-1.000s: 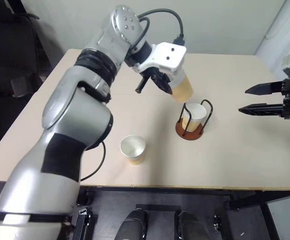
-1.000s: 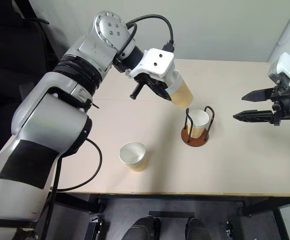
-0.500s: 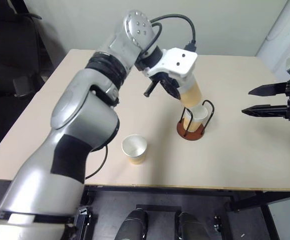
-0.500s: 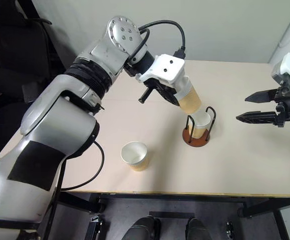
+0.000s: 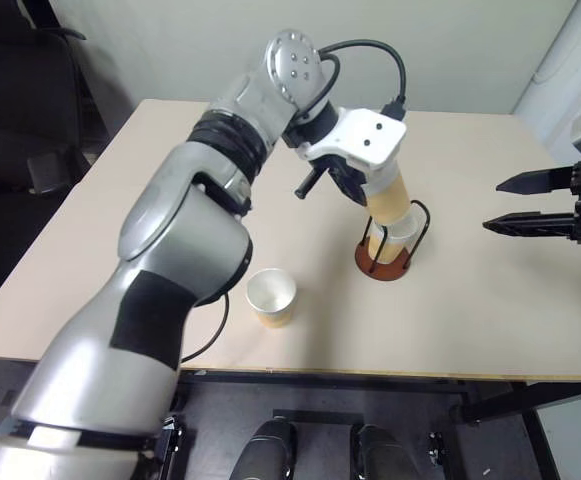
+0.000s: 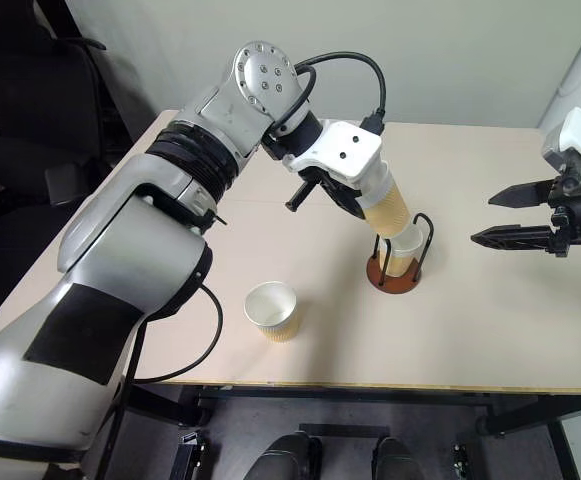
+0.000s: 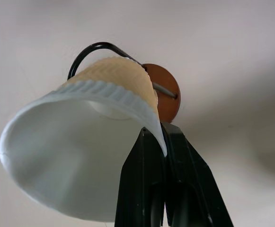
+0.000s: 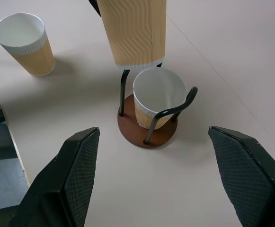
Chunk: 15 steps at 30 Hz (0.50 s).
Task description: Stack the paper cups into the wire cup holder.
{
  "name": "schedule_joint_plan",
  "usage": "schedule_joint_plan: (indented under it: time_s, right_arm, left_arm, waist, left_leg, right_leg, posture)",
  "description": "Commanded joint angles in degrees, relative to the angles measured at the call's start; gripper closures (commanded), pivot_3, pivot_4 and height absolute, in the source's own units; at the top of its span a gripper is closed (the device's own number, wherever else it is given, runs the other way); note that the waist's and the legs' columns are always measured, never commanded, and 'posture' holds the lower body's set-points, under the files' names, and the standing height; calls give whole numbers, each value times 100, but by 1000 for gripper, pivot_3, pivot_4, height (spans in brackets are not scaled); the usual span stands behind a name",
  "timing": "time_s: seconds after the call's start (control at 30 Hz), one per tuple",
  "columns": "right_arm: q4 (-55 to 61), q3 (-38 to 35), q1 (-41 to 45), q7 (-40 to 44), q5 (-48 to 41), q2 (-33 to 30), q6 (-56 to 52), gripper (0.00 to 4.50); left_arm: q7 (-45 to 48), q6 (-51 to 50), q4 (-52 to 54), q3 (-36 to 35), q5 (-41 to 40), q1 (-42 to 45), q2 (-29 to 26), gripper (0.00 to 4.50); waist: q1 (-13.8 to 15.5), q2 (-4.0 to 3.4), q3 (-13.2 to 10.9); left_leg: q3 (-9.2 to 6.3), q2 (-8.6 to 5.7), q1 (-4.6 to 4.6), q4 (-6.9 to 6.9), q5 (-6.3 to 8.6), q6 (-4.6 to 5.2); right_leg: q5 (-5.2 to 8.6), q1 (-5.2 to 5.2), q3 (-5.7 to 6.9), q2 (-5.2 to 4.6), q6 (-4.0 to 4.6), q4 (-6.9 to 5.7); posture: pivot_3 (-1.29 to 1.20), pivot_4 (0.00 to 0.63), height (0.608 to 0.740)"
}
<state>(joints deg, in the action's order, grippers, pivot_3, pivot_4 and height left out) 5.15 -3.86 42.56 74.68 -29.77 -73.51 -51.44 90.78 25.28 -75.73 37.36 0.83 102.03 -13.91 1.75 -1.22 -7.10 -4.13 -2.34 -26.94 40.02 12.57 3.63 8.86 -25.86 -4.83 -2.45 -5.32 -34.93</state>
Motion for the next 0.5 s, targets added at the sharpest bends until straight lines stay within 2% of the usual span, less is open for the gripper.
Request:
schedule_joint_plan:
  time_s: [0.03, 0.3, 0.5]
  right_arm:
    - [151, -326, 27, -58, -93, -160, -18, 742]
    - [215, -390, -39, -96, -147, -223, -29, 742]
    - [259, -479, -143, -105, -182, -303, -56, 742]
  left_arm:
    - [172, 135, -30, -325, 343, 29, 72, 4466]
    - [-431, 251, -81, -757, 996, 42, 288, 4466]
    - [22, 160, -76, -1189, 1070, 203, 369, 4466]
  waist:
    - [0, 0, 0]
    - [8, 0, 0]
    - [4, 0, 0]
  left_leg:
    - [2, -2, 1, 0, 0, 0]
    - [0, -3, 1, 1, 1, 1]
    - [2, -5, 0, -1, 4, 1]
  right_leg:
    - [1, 0, 2, 2, 0, 1]
    - [12, 2, 1, -1, 13, 2]
    - [13, 0, -2, 0, 10, 2]
  posture:
    - [0, 150, 740]
    - [0, 150, 740]
    - [0, 150, 740]
